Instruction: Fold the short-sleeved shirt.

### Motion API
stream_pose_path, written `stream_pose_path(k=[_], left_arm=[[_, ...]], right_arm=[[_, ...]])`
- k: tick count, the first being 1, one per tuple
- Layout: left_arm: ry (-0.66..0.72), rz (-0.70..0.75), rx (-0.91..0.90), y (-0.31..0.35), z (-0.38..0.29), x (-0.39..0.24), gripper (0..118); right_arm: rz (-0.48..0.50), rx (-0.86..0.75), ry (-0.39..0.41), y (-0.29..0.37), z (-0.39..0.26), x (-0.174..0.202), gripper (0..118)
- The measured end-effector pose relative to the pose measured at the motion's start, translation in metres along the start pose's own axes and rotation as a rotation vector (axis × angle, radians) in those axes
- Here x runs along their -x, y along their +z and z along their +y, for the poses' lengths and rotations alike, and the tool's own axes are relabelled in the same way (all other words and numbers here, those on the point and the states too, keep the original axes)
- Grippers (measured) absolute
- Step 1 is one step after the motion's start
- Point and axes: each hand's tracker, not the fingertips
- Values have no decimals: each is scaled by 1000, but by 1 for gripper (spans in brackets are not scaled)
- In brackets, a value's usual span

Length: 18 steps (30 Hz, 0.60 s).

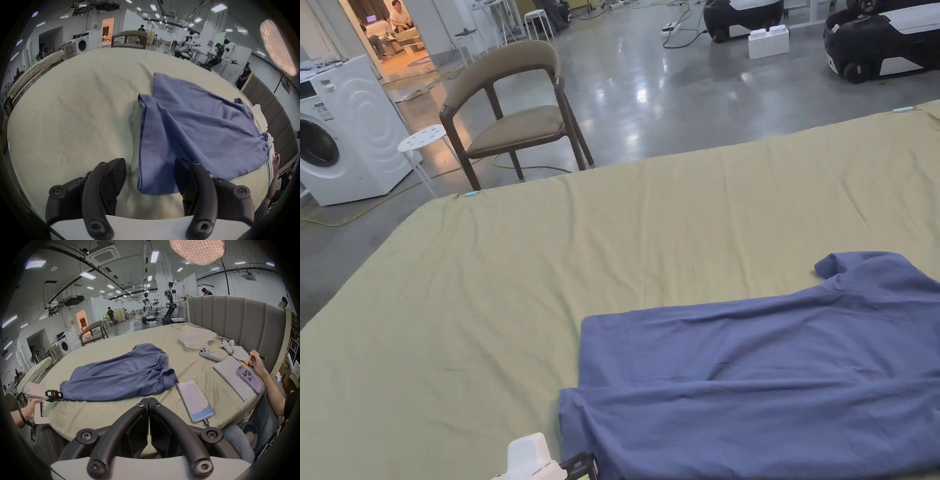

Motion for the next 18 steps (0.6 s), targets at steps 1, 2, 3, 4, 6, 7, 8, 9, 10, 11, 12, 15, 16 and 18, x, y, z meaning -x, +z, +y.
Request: stream_pose_path(k=[1,2,3,4,6,7,8,9,10,11,12,15,16,18], left_arm=[[-26,11,-25,4,-2,-5,50],[-76,33,-33,6,-2,-11,40],[-116,52,-32,10,-4,-18,27],[-144,64,-35,11,-5,-21,23],[-134,66,-28,9,-3,-24,16],[-128,62,-20,6,-1,-21,14],[-127,61,-14,5,-1,-21,13],[-134,62,-5,4,0,-22,13],[-150,63,4,3,0,-23,13],[-162,63,8,1,0,-20,13],[-170,62,12,0,0,-20,13],[-177,60,15,1,1,-21,13],[-173,58,15,2,1,-20,13],[-163,56,14,2,0,-20,13]], right_arm=[[-7,9,-3,1,-1,-3,0],[-10,18,-6,0,-2,-5,0],[-11,23,-11,-2,-3,-7,0],[-9,31,-19,-6,-3,-8,0],[0,44,-29,-17,-1,-9,0],[7,51,-32,-26,1,-9,0],[11,54,-35,-36,3,-9,0],[17,57,-37,-49,6,-10,1],[21,69,-42,-65,9,-13,16],[20,91,-55,-84,12,-16,41],[18,131,-82,-104,15,-19,62],[-14,161,-124,-163,17,-37,66],[-42,184,-140,-180,18,-40,66],[-64,203,-172,-206,18,-47,66]])
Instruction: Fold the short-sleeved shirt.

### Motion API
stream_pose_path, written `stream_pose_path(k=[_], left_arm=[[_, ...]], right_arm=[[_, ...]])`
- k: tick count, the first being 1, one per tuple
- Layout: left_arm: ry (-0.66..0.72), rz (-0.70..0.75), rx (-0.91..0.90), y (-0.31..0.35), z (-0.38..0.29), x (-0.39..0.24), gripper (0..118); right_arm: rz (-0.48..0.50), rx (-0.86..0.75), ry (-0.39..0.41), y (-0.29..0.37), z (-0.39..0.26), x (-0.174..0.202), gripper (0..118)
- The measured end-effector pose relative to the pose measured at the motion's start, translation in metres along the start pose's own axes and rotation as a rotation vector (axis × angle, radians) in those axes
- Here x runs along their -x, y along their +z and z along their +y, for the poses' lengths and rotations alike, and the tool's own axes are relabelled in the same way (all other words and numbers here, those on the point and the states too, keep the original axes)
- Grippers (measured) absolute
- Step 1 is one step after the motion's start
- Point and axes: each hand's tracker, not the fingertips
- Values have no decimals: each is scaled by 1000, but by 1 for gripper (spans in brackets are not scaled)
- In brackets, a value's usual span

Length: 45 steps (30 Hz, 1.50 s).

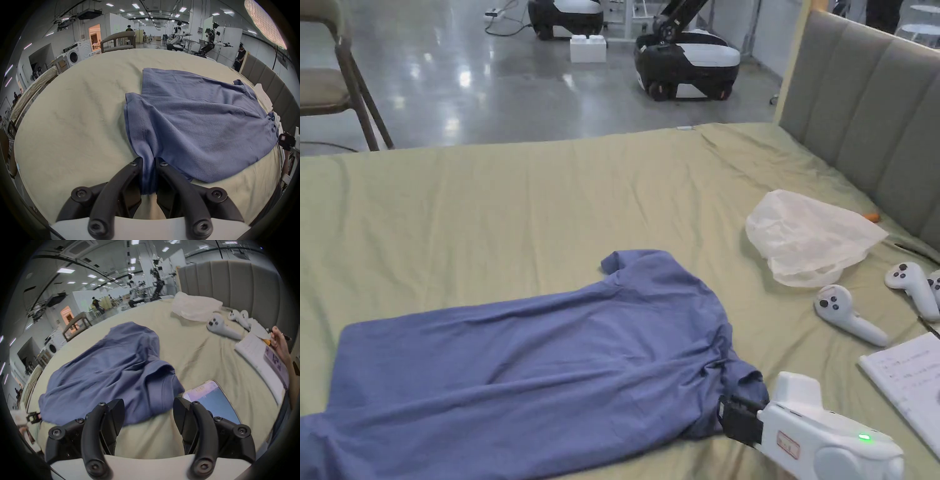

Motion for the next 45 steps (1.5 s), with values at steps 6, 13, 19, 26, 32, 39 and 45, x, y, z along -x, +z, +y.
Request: stream_pose_path(k=[6,13,19,26,32,39,45], left_arm=[[-25,0,1,-1,0,2,12],[47,-80,-89,42,2,24,2],[50,-82,-88,112,-30,43,2],[46,-81,-16,152,-84,45,2],[71,-29,-39,154,-95,34,74],[-90,-68,-413,215,-73,0,75],[-118,-139,-562,254,-56,-32,19]], right_arm=[[-75,3,17,-27,3,3,16],[-95,-34,56,20,-2,11,9],[-92,-19,59,81,-36,4,9],[-67,65,29,131,-85,-21,9],[-71,34,-8,137,-87,-29,61],[72,-205,134,199,-64,4,61],[170,-302,244,222,-55,50,4]])
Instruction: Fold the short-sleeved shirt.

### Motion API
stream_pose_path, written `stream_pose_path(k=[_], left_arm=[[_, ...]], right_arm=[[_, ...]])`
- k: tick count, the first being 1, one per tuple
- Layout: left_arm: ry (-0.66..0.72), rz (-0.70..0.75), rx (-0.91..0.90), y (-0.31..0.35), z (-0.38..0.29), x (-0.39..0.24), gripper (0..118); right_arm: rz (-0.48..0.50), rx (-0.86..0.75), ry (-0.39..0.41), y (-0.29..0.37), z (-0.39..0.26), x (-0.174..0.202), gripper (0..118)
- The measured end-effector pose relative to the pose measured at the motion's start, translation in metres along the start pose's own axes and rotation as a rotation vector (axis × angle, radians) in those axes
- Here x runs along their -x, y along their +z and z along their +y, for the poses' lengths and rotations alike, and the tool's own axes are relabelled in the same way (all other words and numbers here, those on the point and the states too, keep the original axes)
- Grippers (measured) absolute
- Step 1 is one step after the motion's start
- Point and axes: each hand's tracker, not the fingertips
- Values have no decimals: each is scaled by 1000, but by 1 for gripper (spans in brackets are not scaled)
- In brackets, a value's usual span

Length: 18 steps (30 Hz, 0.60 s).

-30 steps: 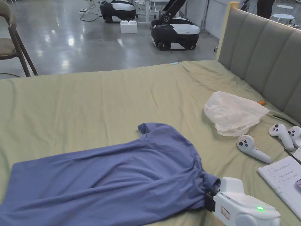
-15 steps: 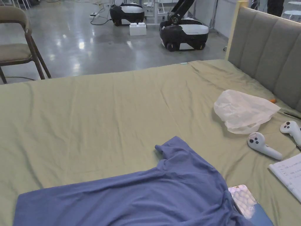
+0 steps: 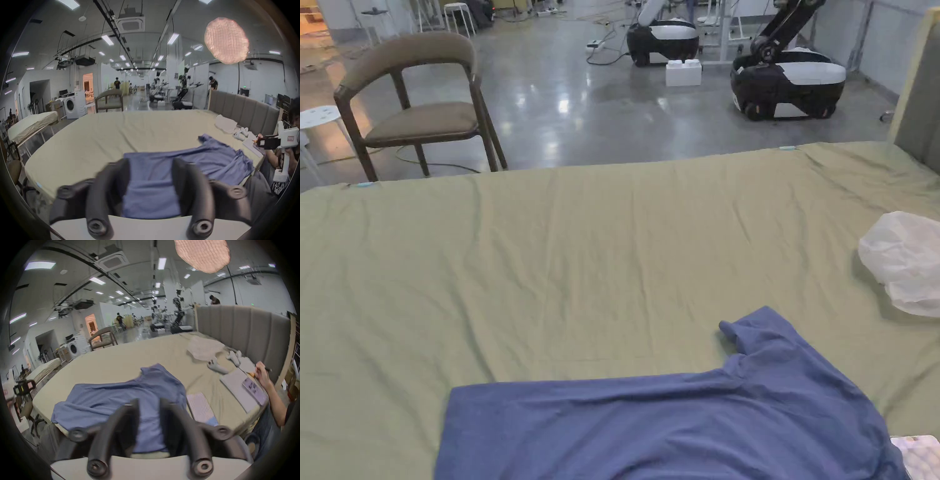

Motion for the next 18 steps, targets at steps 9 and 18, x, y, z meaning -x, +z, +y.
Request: stream_pose_path(k=[9,18], left_arm=[[43,-28,56,-31,6,12,0],[211,-5,372,-225,-16,93,48]], right_arm=[[63,39,56,-23,0,20,0],[29,106,35,-20,-18,4,0]])
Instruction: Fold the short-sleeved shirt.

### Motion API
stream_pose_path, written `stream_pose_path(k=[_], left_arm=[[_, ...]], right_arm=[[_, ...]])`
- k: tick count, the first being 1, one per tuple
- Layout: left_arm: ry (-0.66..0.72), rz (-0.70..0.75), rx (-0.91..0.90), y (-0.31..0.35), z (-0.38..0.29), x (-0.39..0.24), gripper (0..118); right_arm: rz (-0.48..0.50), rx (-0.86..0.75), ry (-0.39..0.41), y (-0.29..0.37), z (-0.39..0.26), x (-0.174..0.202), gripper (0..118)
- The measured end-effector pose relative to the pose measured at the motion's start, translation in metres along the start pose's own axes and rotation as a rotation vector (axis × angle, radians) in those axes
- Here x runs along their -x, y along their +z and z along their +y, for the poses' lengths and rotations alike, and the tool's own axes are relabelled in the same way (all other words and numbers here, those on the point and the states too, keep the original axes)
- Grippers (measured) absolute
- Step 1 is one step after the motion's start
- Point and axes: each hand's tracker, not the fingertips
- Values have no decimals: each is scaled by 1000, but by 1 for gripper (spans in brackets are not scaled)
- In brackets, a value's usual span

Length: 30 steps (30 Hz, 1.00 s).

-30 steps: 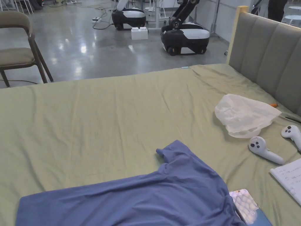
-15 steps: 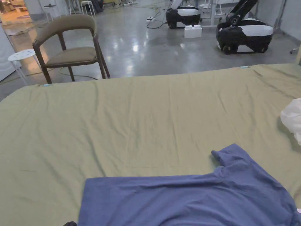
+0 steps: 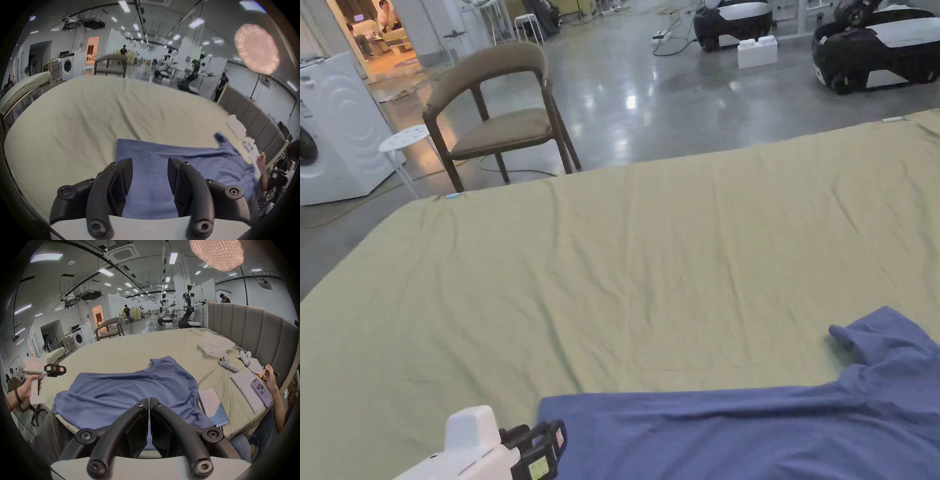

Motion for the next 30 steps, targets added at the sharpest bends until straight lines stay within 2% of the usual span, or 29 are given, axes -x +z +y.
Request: stream_pose_path(k=[2,3,7,12,14,15,17,19,21,22,23,25,30], left_arm=[[24,77,54,-37,8,6,60],[19,85,53,-51,11,11,62],[19,101,124,-92,24,20,62],[98,150,213,-134,22,27,58],[49,170,188,-131,20,19,57],[-9,175,191,-130,19,15,52],[-94,203,204,-130,21,6,30],[-112,181,222,-130,21,-1,13],[-163,204,253,-137,22,-9,9],[-172,207,266,-140,22,-11,9],[-166,218,281,-144,22,-12,9],[-152,224,300,-148,25,-11,8],[-166,211,331,-140,27,-17,9]], right_arm=[[-23,28,-13,3,-7,-7,0],[-29,43,-19,5,-10,-11,0],[-49,55,-27,19,-18,-21,0],[-115,98,-40,25,-23,-30,0],[-122,96,-56,26,-24,-33,0],[-123,96,-67,25,-24,-35,0],[-120,101,-92,18,-23,-39,0],[-103,114,-103,4,-16,-44,0],[-75,132,-90,-18,-1,-49,1],[-34,149,-83,-33,10,-53,7],[-36,145,-78,-50,23,-58,26],[-15,198,-69,-93,49,-74,81],[-16,354,-104,-224,106,-118,81]])
